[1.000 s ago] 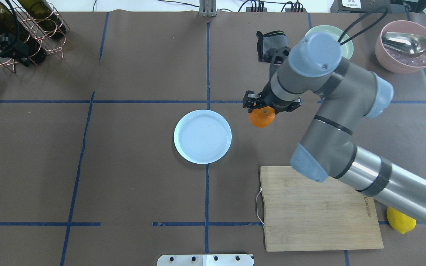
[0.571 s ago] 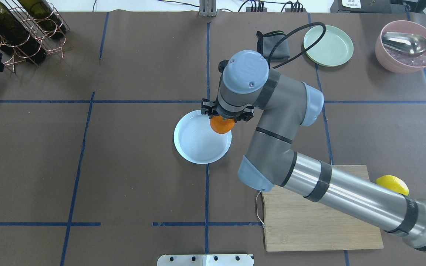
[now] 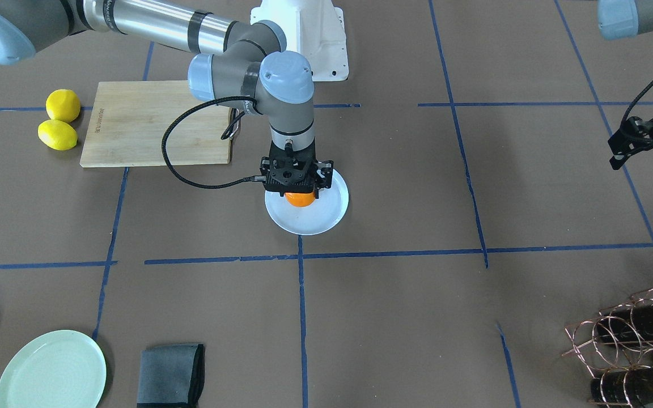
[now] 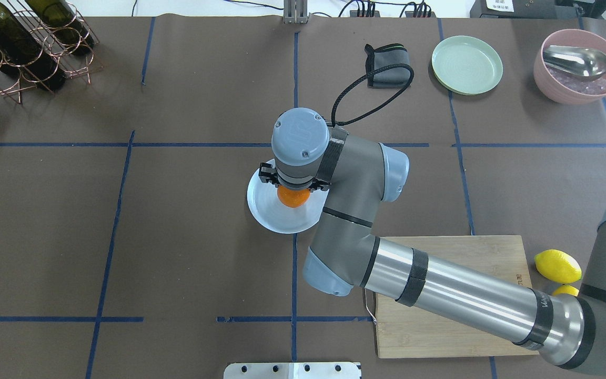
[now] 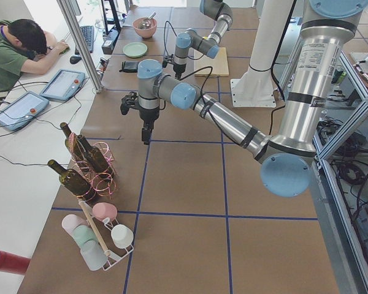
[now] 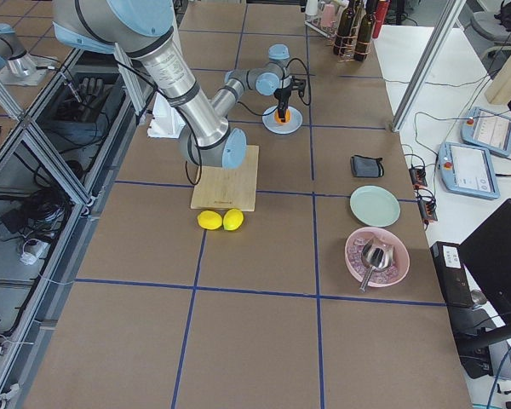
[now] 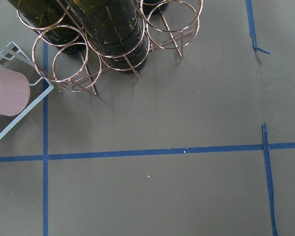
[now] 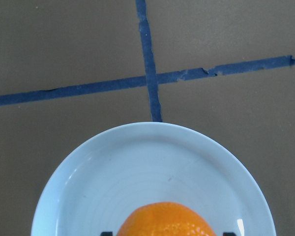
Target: Pick orange to plate
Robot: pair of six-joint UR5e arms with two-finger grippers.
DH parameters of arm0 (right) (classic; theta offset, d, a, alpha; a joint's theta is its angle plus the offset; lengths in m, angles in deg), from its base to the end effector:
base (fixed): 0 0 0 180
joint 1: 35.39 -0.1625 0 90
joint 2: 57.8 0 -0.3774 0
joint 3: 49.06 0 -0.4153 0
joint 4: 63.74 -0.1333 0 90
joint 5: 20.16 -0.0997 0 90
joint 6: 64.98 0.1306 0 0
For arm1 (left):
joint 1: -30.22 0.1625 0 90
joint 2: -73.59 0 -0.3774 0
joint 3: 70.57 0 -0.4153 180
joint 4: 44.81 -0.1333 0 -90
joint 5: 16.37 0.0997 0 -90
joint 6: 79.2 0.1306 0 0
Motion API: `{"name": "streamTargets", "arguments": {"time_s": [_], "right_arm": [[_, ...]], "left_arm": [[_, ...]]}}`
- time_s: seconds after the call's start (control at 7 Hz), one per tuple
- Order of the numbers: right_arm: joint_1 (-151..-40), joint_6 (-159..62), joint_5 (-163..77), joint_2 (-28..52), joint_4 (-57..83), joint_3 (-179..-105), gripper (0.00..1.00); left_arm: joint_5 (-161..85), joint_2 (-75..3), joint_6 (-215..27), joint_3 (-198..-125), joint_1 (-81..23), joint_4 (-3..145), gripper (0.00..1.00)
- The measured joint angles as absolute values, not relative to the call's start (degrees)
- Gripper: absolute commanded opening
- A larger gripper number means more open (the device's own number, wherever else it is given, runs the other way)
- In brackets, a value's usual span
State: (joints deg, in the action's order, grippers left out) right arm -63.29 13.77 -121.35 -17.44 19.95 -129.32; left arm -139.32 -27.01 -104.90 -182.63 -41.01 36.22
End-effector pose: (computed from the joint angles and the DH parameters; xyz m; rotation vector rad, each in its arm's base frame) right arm -0.6279 -0.4546 0.1572 0.0956 -0.8204 0.1952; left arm 0.1194 -0.5449 0.3696 0.1575 0.6763 0.0028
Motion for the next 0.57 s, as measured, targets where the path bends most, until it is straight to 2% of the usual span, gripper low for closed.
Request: {"name": "streamTargets", "arguments": {"time_s": [0.57], "right_arm": [[-68.2, 11.1, -125.2, -17.9, 21.0, -130.8, 1.0]], "left_arm": [[-139.4, -26.0, -103.5, -182.5, -41.1, 36.5, 1.0]]}}
